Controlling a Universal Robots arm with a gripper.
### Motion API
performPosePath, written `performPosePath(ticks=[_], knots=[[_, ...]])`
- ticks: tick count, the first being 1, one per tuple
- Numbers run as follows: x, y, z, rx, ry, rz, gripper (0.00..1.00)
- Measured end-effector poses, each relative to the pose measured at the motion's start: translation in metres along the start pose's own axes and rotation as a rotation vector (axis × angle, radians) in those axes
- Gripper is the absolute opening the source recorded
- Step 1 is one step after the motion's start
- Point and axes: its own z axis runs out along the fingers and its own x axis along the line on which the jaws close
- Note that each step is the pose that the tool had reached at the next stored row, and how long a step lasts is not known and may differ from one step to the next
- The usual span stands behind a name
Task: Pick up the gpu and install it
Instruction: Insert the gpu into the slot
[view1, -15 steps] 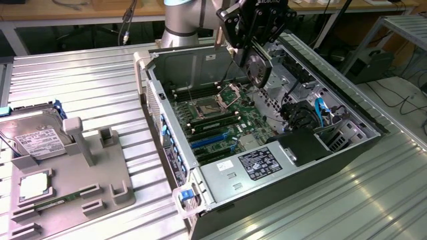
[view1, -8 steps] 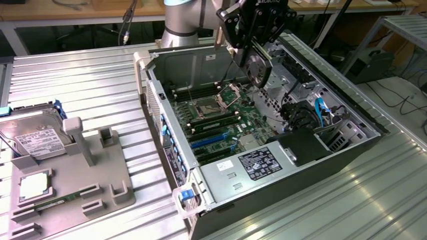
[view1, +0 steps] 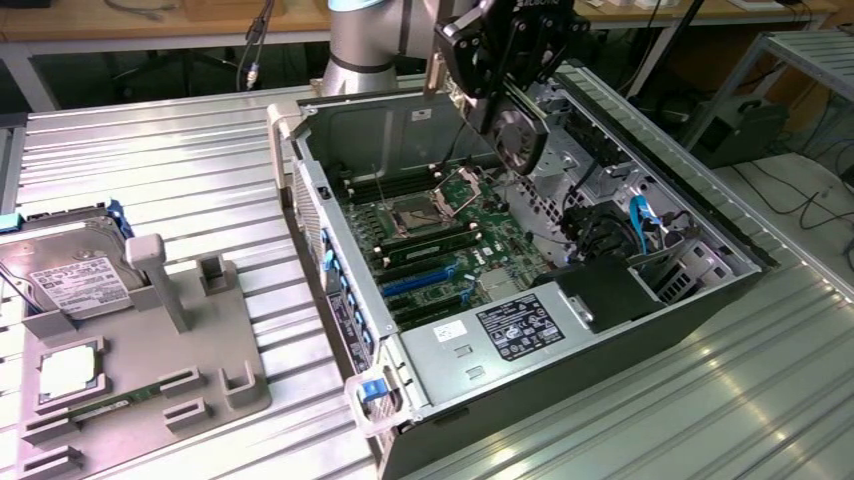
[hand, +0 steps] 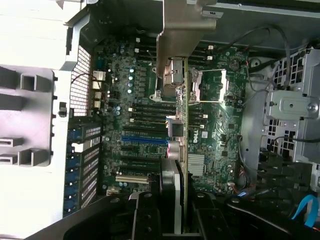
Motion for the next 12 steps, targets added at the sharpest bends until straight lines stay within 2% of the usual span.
performPosePath(ticks=[6, 12], knots=[[0.0000, 0.0000, 0.0000, -0.0020, 0.0024, -0.091, 0.29], [0.0000, 0.0000, 0.0000, -0.0035, 0.0042, -0.158, 0.29]])
